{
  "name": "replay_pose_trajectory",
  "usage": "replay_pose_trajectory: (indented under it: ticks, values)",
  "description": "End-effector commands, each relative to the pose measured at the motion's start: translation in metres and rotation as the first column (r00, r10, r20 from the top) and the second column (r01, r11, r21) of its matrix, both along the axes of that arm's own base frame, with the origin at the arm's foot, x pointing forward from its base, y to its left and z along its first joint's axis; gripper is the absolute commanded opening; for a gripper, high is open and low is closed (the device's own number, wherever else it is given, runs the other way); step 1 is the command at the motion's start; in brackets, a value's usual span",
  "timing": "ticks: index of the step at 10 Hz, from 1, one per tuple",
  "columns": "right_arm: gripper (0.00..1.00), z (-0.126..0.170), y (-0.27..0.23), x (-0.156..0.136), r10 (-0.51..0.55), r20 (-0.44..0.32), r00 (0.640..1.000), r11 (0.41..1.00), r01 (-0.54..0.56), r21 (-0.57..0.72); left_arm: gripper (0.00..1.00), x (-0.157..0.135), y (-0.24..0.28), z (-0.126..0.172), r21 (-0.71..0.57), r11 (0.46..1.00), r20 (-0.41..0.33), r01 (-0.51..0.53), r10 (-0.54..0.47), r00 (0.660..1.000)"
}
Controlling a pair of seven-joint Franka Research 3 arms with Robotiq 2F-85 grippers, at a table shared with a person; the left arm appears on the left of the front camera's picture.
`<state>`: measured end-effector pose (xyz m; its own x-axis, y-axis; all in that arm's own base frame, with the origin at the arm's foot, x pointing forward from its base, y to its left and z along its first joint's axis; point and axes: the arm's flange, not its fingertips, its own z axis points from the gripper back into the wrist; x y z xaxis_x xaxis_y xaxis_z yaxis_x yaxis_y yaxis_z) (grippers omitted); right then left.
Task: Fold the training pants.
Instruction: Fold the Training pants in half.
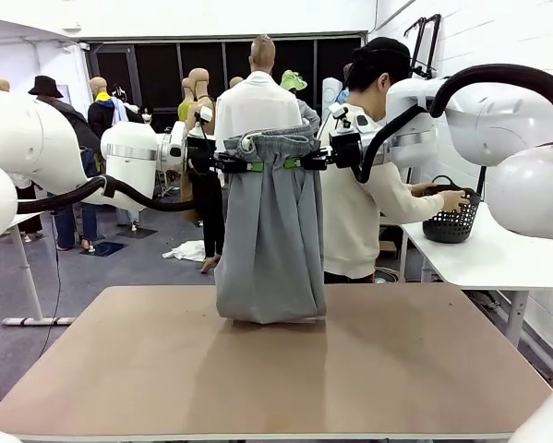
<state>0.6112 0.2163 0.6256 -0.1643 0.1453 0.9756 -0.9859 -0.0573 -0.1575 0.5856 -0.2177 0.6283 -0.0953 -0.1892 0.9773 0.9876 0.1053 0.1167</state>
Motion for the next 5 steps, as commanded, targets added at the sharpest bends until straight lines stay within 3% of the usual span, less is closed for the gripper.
replay_pose_trajectory:
  ticks: [1, 3, 5]
  values:
    - [0.00, 0.029, -0.002, 0.052, -0.037, 0.051, 0.998, 0.999, 0.038, -0.035, 0.00, 0.048, 0.005, 0.020, 0.064, 0.997, 0.027, -0.039, 0.038, 0.999]
    - [0.00, 0.030, -0.010, 0.088, -0.124, 0.093, 0.988, 0.991, 0.128, -0.031, 0.00, 0.085, 0.009, 0.023, 0.088, 0.994, 0.046, -0.063, 0.060, 0.997]
    - [0.00, 0.024, -0.009, 0.101, -0.138, 0.107, 0.985, 0.990, 0.139, -0.008, 0.00, 0.104, 0.010, 0.024, 0.079, 0.995, 0.044, -0.062, 0.058, 0.997]
